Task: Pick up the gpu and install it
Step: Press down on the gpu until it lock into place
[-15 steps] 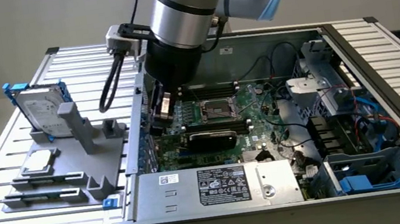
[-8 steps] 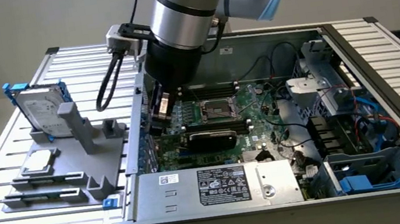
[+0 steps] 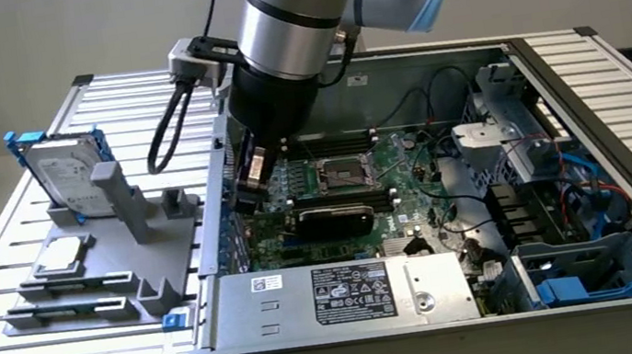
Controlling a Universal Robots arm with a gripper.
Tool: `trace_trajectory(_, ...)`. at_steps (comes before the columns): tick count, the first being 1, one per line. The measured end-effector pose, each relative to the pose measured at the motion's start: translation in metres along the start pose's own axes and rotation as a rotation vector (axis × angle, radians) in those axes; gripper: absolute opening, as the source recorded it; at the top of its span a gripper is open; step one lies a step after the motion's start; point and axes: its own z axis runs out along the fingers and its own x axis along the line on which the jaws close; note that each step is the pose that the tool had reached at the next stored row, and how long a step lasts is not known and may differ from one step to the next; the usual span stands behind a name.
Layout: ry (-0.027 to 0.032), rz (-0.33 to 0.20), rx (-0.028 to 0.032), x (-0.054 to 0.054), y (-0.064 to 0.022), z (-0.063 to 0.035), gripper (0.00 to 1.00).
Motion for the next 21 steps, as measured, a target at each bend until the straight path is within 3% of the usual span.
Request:
trace_trajectory(6, -0.0033, 0.026, -0.0029, -0.0001, -0.0002, 0.0002, 0.11)
trace_trajectory(15, 0.0027, 0.042, -0.0034, -0.0004, -0.0027, -0.0007, 0.11)
trace_trajectory(21, 0.0015, 0.050, -0.0044, -0.0011, -0.0043, -0.0013, 0.11)
